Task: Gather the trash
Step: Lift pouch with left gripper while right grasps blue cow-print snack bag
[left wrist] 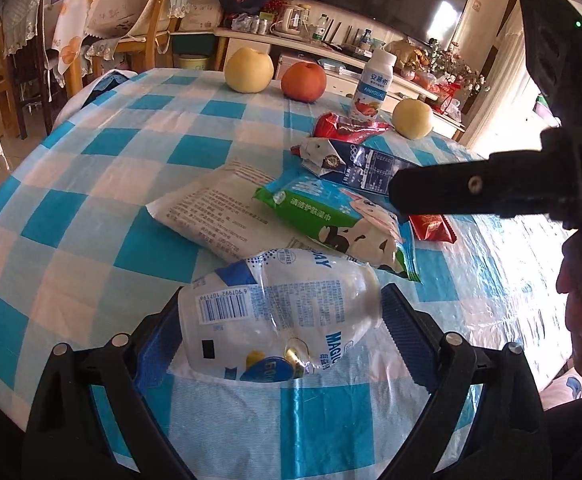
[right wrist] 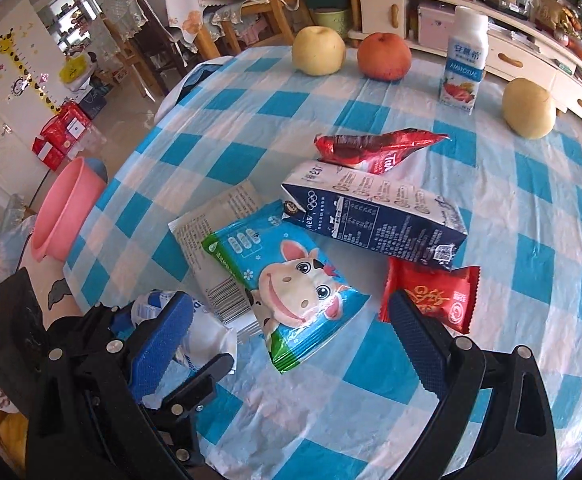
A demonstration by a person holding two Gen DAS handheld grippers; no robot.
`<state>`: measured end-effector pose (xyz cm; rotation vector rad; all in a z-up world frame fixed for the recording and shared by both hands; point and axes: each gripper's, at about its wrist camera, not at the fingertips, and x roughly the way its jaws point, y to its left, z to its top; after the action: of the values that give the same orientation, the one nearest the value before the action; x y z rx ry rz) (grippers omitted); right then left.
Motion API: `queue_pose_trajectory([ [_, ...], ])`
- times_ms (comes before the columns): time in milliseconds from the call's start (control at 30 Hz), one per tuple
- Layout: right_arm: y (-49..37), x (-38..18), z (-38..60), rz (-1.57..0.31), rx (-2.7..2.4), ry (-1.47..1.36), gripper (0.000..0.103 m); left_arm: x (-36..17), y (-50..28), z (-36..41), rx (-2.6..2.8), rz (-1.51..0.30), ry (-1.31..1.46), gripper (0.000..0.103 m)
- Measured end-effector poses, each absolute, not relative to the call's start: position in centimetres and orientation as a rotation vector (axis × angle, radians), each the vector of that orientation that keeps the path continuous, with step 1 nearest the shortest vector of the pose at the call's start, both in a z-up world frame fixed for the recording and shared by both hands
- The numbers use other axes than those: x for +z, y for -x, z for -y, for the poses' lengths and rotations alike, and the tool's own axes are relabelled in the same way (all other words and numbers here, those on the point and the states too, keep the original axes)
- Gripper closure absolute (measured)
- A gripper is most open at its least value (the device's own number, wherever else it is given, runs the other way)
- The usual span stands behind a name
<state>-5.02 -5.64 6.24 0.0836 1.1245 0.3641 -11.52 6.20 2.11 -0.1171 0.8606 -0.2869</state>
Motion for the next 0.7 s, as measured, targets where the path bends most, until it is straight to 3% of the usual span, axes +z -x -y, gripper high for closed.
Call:
queue_pose_trajectory([
  [600, 2.5, 1.4, 4.1, -1.168, 0.338, -0.051, 0.007, 3.6, 9.2, -14.3, -0.187, -0.733, 0.210, 0.010],
  [700, 2.5, 1.3, 3.9, -1.166, 0.326, -0.045, 0.022, 4.2, 9.2, -14.9, -0.195, -0.698, 0.219, 0.010],
])
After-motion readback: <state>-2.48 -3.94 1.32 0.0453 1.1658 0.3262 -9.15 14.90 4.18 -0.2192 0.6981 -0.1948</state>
